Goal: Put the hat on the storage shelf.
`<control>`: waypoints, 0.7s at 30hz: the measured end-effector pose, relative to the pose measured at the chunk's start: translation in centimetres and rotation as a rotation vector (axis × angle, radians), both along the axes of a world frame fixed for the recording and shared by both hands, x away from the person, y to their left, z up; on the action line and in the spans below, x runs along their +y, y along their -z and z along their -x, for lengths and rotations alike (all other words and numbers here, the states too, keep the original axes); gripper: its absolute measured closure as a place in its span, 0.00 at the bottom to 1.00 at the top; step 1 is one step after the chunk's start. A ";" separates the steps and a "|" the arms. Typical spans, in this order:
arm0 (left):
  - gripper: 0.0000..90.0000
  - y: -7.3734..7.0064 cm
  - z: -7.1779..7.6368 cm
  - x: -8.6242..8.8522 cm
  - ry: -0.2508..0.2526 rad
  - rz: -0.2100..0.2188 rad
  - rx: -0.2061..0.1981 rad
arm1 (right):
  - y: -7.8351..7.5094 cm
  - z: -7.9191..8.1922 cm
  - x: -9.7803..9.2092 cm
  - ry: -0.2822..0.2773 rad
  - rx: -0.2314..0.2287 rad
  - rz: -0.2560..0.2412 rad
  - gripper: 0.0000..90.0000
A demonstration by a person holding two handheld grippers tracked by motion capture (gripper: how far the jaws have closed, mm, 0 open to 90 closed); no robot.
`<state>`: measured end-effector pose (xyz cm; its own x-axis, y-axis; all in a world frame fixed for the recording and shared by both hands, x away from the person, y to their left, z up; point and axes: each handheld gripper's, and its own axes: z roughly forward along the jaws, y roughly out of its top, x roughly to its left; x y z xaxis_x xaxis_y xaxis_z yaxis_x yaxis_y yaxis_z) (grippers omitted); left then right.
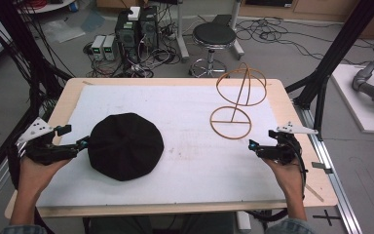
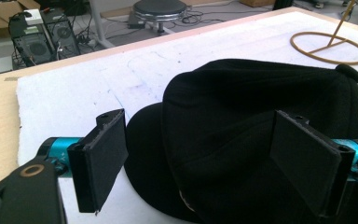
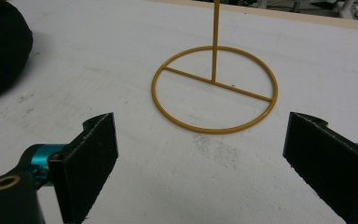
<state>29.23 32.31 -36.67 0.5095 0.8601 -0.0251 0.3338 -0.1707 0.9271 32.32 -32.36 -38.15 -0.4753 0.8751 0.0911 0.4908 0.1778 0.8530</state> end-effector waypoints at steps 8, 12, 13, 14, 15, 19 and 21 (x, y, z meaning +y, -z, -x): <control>0.22 0.0 0.0 0.1 0.004 0.005 0.001 | 0.0 0.1 -0.2 0.002 -0.008 -0.005 0.11; 0.22 -0.1 0.0 0.1 0.004 0.006 -0.005 | 0.0 0.1 0.0 -0.001 -0.002 -0.003 0.11; 0.22 -0.1 0.0 0.1 0.004 0.006 -0.005 | 0.0 0.1 0.0 -0.001 -0.002 -0.003 0.11; 0.22 -0.1 0.1 0.2 0.003 0.010 -0.007 | 0.0 0.0 -0.1 -0.001 -0.005 -0.003 0.11; 0.22 -0.1 0.1 0.2 0.003 0.010 -0.007 | 0.0 0.0 -0.1 -0.001 -0.005 -0.003 0.11; 0.22 -0.2 0.1 0.0 0.012 0.016 -0.016 | 0.0 0.1 0.0 -0.002 -0.004 -0.004 0.11; 0.22 -0.3 0.1 -0.3 0.024 0.020 -0.019 | 0.0 0.0 0.1 -0.003 -0.004 0.000 0.11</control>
<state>29.17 32.00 -36.38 0.5308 0.8469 -0.0318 0.3118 -0.1603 0.9365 32.27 -32.30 -38.16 -0.4787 0.8734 0.0898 0.4871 0.1791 0.8548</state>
